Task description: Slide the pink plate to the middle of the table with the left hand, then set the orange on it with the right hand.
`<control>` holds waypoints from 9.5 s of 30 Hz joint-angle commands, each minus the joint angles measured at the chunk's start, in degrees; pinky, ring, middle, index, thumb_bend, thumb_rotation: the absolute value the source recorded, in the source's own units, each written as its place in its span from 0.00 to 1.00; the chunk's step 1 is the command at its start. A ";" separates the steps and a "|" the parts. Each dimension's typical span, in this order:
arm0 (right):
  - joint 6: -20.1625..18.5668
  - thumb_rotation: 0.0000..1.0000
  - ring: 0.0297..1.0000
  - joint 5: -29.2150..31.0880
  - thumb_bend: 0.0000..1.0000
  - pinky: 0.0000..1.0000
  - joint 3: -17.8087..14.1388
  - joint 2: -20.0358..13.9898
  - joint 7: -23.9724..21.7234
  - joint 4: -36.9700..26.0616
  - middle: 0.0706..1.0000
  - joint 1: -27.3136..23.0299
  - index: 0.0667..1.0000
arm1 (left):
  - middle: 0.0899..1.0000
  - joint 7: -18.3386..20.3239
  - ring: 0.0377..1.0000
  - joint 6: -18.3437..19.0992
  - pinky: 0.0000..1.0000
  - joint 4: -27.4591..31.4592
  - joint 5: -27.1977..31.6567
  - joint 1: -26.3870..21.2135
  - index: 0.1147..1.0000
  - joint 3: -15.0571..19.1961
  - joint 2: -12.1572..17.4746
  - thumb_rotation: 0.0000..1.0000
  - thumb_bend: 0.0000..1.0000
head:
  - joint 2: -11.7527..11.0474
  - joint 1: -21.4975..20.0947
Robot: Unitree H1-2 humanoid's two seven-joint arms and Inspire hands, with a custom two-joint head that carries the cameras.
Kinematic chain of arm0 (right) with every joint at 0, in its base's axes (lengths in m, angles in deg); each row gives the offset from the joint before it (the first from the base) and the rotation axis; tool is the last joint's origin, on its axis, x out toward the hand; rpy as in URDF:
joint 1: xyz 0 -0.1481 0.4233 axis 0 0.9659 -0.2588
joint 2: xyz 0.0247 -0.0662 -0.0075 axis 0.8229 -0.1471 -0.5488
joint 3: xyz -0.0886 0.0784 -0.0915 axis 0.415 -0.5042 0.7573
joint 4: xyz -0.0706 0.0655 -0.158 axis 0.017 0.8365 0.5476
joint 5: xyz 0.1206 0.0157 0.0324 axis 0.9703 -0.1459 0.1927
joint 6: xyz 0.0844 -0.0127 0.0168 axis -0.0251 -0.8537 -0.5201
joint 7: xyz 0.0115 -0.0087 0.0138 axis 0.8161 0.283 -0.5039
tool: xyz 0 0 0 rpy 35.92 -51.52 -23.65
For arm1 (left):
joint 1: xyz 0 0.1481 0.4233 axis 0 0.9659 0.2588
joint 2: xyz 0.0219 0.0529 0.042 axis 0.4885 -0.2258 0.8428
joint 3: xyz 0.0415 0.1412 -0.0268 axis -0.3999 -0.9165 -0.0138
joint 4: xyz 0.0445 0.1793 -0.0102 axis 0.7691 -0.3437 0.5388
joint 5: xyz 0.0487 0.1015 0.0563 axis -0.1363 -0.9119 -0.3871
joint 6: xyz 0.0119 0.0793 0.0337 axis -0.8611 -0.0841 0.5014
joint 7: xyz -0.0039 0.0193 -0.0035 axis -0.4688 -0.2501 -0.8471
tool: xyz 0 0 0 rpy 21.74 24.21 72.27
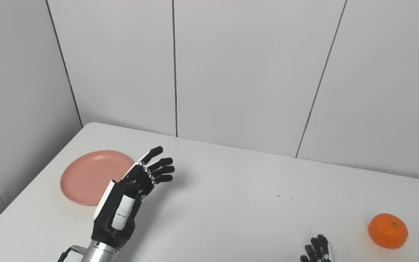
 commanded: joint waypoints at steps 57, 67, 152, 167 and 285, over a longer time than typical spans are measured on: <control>-2.69 1.00 1.00 -0.48 0.82 1.00 0.97 -0.86 0.39 2.84 1.00 4.00 1.00 | 0.90 11.14 0.88 -9.59 0.81 -52.64 20.37 -29.10 0.94 24.16 28.69 0.80 1.00 | 2.38 0.86; -2.62 1.00 1.00 -1.03 0.82 1.00 1.23 -0.70 0.58 2.28 1.00 4.38 1.00 | 0.91 10.56 0.90 -11.22 0.82 -58.81 19.72 -29.57 0.97 24.30 26.09 0.81 1.00 | 3.04 0.27; -3.89 1.00 1.00 -1.44 0.83 1.00 1.81 -0.30 1.01 0.07 1.00 5.37 1.00 | 0.92 11.73 0.90 1.12 0.83 -55.89 25.28 -22.58 0.99 23.37 15.80 0.83 1.00 | 5.36 -1.58; -4.21 1.00 1.00 -1.75 0.81 1.00 2.41 -0.17 1.66 -0.81 1.00 5.85 1.00 | 0.91 6.25 0.90 4.10 0.87 -47.72 23.35 -19.99 0.98 21.56 9.99 0.83 0.99 | 6.15 -2.26; -2.68 0.97 0.94 -11.45 0.84 1.00 17.06 6.69 15.62 -1.81 0.92 4.16 0.94 | 0.89 -0.34 0.91 13.81 0.94 -36.46 25.18 -15.10 1.00 12.05 -4.19 0.75 0.89 | 16.37 -36.35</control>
